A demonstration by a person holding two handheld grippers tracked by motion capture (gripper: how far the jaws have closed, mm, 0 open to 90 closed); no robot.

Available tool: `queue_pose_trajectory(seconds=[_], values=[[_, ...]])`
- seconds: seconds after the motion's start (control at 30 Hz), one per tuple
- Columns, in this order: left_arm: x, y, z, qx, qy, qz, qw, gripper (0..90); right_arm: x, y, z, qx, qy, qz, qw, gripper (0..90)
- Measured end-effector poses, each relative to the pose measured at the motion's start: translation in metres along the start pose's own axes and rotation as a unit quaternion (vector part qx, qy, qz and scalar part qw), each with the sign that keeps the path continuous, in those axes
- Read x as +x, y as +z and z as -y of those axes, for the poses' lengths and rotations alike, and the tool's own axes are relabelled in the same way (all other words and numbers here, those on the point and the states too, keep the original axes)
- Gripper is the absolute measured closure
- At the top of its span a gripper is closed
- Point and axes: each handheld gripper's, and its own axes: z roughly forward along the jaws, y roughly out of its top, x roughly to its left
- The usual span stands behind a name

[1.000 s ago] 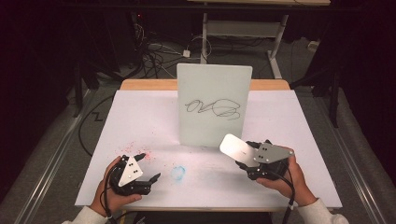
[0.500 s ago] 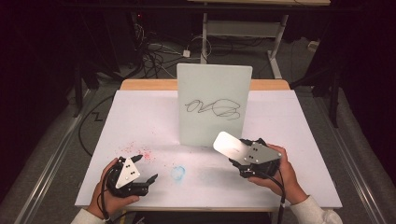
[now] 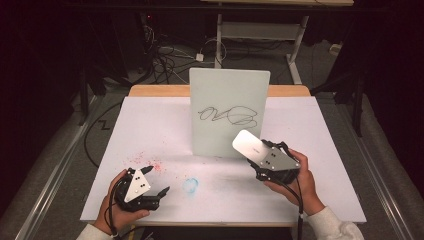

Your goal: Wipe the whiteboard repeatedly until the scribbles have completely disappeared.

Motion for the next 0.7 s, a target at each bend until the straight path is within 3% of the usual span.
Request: queue_pose_trajectory(seconds=[0.13,0.23,0.3,0.53,0.57,0.7], values=[[-0.001,-0.001,0.000,-0.002,-0.001,0.000,1.0000,17.9,-0.005,0.002,-0.002,-0.004,0.015,0.022,0.9996,31.1],[-0.001,0.000,0.000,-0.002,-0.001,0.000,1.0000,18.1,-0.006,0.001,-0.005,-0.009,0.011,0.027,0.9995,31.1],[-0.001,0.001,-0.001,0.001,-0.001,-0.001,1.0000,18.3,-0.006,0.001,-0.008,-0.004,0.004,0.051,0.9987,31.1],[-0.001,0.001,0.000,0.003,-0.002,-0.001,1.0000,19.1,-0.015,0.008,-0.019,-0.008,-0.004,0.145,0.9893,31.1],[-0.001,0.001,0.000,0.003,-0.002,0.000,1.0000,19.2,-0.016,0.015,-0.022,-0.003,-0.015,0.164,0.9863,31.1],[-0.001,0.001,0.000,0.002,-0.003,-0.002,1.0000,19.2,-0.014,0.025,-0.024,0.000,-0.018,0.176,0.9843,31.1]])
